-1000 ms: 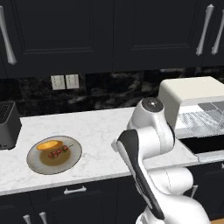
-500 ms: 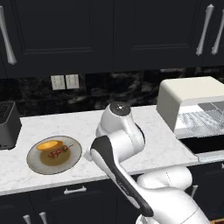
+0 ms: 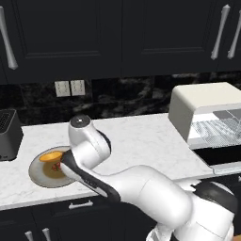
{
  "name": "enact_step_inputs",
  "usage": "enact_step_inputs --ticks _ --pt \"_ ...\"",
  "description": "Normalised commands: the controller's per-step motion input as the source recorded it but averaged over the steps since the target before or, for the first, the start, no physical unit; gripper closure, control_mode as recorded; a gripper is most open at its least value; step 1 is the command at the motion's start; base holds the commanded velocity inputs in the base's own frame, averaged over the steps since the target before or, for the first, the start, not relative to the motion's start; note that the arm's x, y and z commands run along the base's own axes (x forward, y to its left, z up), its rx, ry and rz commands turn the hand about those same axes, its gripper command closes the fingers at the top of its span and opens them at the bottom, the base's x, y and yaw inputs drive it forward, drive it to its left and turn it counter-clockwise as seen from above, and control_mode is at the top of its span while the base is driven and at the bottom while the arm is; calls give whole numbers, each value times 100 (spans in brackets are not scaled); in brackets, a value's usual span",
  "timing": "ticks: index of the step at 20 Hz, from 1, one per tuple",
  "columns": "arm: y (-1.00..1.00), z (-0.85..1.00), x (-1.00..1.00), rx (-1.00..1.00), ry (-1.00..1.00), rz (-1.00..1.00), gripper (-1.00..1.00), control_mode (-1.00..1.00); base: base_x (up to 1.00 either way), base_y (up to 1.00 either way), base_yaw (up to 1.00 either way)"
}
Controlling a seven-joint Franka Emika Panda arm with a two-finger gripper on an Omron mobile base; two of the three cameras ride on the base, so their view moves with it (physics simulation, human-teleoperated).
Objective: Pick up the kebab skewer and baguette bread, and place them inside the toaster oven. Close the toaster oven door and start by setting the timer.
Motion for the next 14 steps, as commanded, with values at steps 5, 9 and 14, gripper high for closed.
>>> enact_step_inputs --ticks 5,9,14 --pt "80 -57 80 -16 34 5 -100 -100 0 0 0" --pt "53 -66 31 -15 10 1 -100 -100 0 0 0" --pt "15 -34 43 -15 -3 0 -100 -100 0 0 0"
